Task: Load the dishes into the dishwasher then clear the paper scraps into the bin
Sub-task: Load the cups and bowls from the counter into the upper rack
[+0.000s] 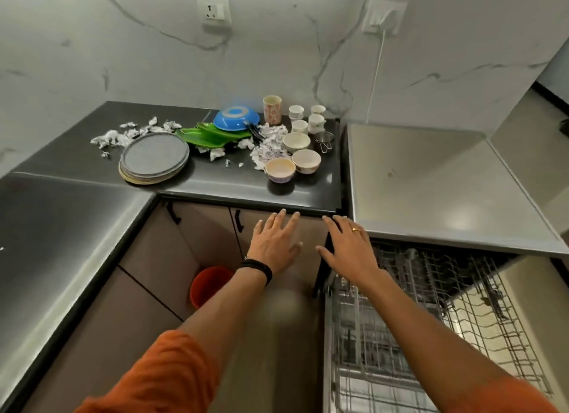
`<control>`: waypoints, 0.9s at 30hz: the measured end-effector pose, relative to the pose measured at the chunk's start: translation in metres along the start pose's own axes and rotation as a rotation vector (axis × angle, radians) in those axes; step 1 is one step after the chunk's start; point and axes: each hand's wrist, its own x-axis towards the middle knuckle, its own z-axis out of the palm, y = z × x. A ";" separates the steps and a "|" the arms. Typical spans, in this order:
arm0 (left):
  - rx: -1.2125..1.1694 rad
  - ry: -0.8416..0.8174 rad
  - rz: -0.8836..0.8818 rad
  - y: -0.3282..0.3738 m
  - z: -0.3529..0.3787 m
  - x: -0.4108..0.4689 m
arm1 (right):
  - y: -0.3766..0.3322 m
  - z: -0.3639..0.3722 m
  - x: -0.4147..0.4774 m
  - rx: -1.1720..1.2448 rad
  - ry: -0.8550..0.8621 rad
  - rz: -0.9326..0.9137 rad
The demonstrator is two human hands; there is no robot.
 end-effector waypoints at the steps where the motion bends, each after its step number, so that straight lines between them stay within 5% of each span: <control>1: -0.009 0.008 -0.004 -0.006 -0.005 0.006 | -0.006 -0.002 0.008 0.006 0.007 -0.002; 17: 0.036 0.019 0.044 -0.069 -0.028 0.175 | -0.005 -0.004 0.195 0.055 0.052 0.042; 27: 0.039 -0.043 0.075 -0.081 -0.021 0.274 | 0.029 0.029 0.291 0.043 -0.095 0.063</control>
